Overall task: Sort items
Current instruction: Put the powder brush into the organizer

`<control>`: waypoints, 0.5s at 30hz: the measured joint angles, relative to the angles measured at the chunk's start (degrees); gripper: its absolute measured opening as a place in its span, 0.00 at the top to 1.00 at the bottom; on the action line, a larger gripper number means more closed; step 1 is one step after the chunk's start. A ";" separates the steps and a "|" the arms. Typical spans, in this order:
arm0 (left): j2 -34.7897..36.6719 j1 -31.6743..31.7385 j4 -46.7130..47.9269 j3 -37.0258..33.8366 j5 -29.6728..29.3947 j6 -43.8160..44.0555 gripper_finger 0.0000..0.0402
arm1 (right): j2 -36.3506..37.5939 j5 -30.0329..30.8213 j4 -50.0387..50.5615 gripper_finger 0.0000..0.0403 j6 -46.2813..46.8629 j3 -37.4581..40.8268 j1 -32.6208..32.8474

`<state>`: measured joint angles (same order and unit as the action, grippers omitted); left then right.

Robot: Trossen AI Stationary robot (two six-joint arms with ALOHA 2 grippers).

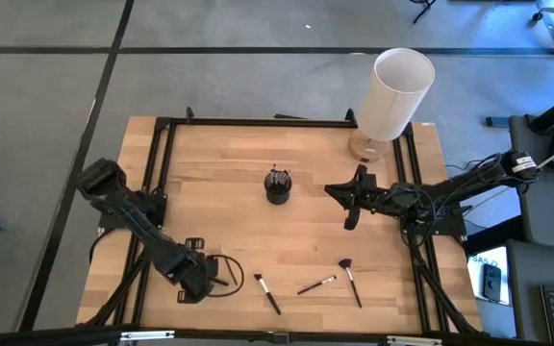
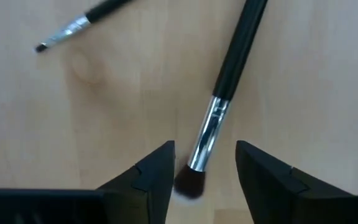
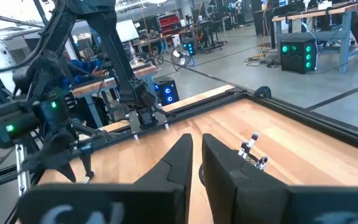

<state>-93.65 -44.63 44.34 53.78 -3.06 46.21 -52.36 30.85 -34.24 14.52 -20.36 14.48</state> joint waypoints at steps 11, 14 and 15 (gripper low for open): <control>-5.40 0.01 0.39 0.90 3.66 -8.51 0.75 | 0.00 0.13 0.35 0.91 -0.37 0.00 0.00; -5.85 -0.10 4.96 3.03 0.18 -12.54 0.82 | 0.00 0.30 0.40 0.91 -0.37 0.00 0.00; -5.83 -0.04 7.08 3.94 -0.92 -14.15 0.84 | 0.00 0.55 0.49 0.91 -0.37 0.00 0.00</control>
<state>-99.49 -44.68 51.42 57.72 -3.98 32.06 -52.36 31.40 -33.75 14.15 -20.36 14.48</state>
